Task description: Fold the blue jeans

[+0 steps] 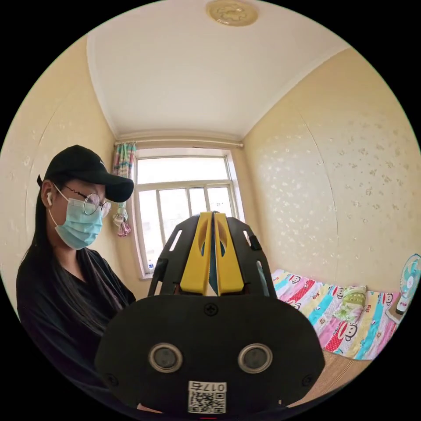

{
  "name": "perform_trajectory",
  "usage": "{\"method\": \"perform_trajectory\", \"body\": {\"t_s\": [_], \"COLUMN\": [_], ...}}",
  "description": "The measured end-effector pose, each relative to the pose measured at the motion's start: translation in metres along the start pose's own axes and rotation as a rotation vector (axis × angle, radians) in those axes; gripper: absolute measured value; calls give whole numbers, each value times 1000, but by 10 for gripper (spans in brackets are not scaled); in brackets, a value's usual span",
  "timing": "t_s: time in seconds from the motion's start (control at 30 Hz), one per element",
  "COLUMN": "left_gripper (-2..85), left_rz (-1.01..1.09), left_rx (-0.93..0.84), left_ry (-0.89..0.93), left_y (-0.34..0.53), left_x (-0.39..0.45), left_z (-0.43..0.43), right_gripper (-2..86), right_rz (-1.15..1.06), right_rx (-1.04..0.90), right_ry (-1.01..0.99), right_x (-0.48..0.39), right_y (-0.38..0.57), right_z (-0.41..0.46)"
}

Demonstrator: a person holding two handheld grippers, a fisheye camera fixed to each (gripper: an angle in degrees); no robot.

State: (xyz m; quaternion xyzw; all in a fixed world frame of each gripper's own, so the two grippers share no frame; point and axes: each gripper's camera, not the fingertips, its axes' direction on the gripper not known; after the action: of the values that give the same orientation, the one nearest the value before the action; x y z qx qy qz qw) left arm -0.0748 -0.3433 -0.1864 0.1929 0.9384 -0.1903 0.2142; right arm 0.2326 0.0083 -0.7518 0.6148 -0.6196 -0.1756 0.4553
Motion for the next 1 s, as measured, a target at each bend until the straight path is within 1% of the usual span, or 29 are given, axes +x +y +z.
{"method": "perform_trajectory", "body": {"t_s": [0.03, 0.1, 0.2, 0.27, 0.3, 0.37, 0.43, 0.47, 0.5, 0.53, 0.6, 0.63, 0.67, 0.73, 0.77, 0.8, 0.83, 0.87, 0.9, 0.93, 0.97, 1.0], "left_gripper": [202, 213, 236, 235, 221, 189, 116, 94, 50, 42, 36, 36, 37, 40, 40, 40, 39, 39, 37, 34, 32, 29], "left_rz": [-28, -12, 63, 80, 66, -15, -110, -112, -71, -21, 89, 159, 196, 400, 450, 554, 659, 710, 808, 908, 955, 1042], "left_rx": [56, 109, 156, 161, 154, 121, 130, 129, 141, 137, 85, 45, 23, -96, -127, -190, -252, -283, -349, -420, -456, -538], "left_ry": [104, 194, 238, 224, 216, 166, 24, 17, 110, 248, 390, 399, 387, 346, 346, 349, 345, 336, 291, 204, 146, 0], "left_y": [-9, -23, -47, -62, -69, -72, -63, -60, -53, -48, -46, -45, -44, -36, -32, -20, -4, 5, 24, 48, 61, 89], "left_x": [-1, 7, 25, 26, 21, 3, -28, -36, -49, -59, -60, -50, -42, 3, 15, 41, 66, 77, 98, 115, 121, 126], "left_z": [-18, -42, -73, -87, -93, -97, -112, -115, -121, -122, -116, -109, -105, -81, -74, -58, -41, -32, -13, 10, 23, 51], "right_gripper": [4, 4, 5, 6, 6, 6, 7, 7, 7, 7, 9, 10, 12, 17, 22, 30, 36, 55, 82, 97, 127, 137], "right_rz": [-22, -120, -180, -170, -153, -111, -65, -36, -8, 6, 23, 25, 39, 81, 143, 224, 270, 341, 378, 391, 424, 479], "right_rx": [-11, -77, -164, -195, -218, -249, -267, -266, -276, -279, -260, -250, -241, -286, -336, -400, -434, -475, -497, -497, -471, -410], "right_ry": [-36, -187, -327, -383, -410, -409, -393, -384, -360, -344, -295, -286, -266, -179, -27, 169, 271, 447, 550, 572, 566, 508], "right_x": [-6, -29, -53, -61, -64, -66, -65, -65, -66, -66, -74, -76, -78, -75, -67, -56, -48, -35, -22, -15, 3, 24], "right_y": [1, 13, 46, 73, 92, 123, 154, 175, 194, 203, 233, 240, 252, 268, 277, 284, 288, 292, 293, 292, 290, 288], "right_z": [7, 31, 56, 68, 76, 85, 89, 88, 88, 86, 75, 72, 66, 62, 60, 59, 59, 60, 65, 70, 82, 94]}}
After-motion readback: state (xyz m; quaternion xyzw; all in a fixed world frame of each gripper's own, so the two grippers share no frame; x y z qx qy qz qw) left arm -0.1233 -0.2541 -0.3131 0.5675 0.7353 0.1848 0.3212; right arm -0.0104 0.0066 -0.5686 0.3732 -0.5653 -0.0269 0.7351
